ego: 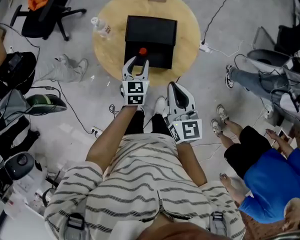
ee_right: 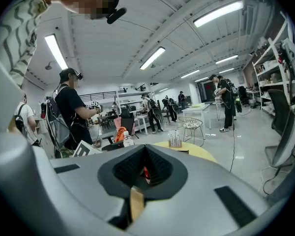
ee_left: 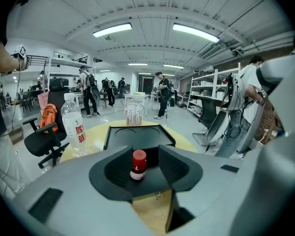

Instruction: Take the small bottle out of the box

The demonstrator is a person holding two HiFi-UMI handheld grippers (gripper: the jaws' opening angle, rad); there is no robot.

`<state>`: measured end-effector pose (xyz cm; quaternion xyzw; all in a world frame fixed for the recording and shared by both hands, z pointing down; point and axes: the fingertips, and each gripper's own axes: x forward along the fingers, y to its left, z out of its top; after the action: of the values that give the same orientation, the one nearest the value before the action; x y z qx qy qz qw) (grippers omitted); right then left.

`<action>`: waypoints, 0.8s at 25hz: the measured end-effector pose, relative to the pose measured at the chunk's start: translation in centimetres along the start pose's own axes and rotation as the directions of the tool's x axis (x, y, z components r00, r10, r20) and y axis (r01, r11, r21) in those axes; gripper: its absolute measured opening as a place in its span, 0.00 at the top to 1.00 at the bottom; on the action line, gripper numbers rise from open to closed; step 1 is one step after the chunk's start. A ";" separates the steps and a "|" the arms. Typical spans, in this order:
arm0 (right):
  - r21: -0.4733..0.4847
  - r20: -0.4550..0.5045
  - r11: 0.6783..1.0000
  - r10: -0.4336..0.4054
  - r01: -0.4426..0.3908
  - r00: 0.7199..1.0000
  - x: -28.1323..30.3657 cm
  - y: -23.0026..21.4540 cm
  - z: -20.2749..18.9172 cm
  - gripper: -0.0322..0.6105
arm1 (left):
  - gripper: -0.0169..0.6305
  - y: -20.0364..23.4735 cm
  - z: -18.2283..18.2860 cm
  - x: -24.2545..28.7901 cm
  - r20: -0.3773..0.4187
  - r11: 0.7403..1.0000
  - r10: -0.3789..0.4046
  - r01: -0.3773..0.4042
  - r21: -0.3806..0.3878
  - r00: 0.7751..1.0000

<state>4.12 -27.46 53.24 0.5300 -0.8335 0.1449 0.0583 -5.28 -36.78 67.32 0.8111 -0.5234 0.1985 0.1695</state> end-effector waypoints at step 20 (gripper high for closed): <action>0.009 -0.059 0.999 -0.036 0.036 0.998 -0.9 -1.3 -1.7 0.92 | 0.71 1.4 -3.0 5.1 -0.069 0.999 0.046 -0.046 -0.003 0.997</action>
<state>5.57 -26.70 54.87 0.5406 -0.8211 0.1635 0.0826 -5.07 -39.84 72.50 0.7912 -0.5362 0.2289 0.1846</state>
